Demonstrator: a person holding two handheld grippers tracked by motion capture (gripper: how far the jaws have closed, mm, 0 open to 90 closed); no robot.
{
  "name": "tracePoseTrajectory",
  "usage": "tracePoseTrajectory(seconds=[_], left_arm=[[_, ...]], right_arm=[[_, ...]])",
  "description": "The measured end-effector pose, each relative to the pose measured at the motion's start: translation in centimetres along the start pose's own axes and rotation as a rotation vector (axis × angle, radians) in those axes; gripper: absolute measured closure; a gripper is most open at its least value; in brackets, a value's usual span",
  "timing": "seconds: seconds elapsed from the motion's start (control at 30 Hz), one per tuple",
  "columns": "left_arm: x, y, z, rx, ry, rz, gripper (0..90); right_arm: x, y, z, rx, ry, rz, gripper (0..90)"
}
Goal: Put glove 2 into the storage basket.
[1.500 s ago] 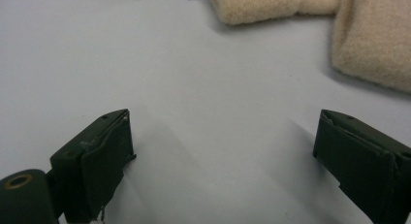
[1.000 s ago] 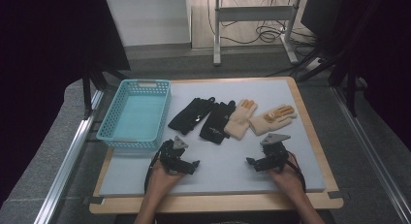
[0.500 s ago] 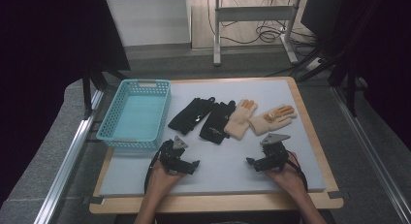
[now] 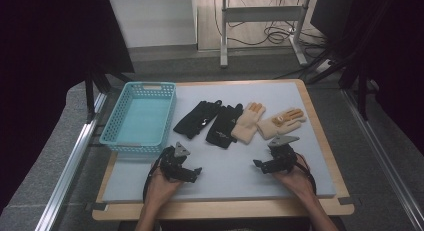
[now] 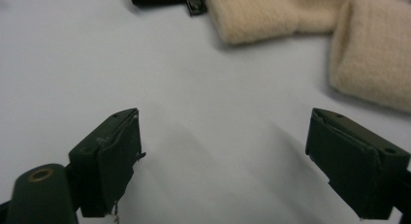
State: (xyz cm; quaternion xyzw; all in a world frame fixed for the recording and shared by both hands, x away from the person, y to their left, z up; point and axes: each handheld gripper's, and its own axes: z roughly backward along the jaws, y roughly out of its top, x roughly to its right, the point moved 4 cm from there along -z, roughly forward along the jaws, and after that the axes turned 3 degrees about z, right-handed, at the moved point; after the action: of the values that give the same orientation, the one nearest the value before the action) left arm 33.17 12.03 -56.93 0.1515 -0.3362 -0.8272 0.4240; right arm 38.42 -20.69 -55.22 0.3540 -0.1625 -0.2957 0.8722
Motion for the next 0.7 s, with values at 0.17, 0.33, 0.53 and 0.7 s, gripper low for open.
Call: tracePoseTrajectory(seconds=[0.17, 0.33, 0.53, 0.7], left_arm=[[-0.6, -1.0, 0.1, 0.0, 0.008, 0.009, 0.2], [-1.0, -1.4, 0.1, 0.003, -0.023, 0.041, 0.9], [-1.0, -1.5, 0.1, 0.007, -0.027, 0.046, 0.7], [-1.1, -1.5, 0.1, 0.009, -0.026, 0.047, 1.0]], right_arm=[[-0.3, 1.2, -0.2, 0.013, 0.044, -0.011, 16.1], [-0.8, 2.6, -1.1, 0.017, 0.072, -0.008, 18.6], [-1.7, 5.1, -2.9, 0.021, 0.103, -0.012, 20.4], [-2.3, 6.9, -4.5, 0.021, 0.127, -0.004, 20.5]])
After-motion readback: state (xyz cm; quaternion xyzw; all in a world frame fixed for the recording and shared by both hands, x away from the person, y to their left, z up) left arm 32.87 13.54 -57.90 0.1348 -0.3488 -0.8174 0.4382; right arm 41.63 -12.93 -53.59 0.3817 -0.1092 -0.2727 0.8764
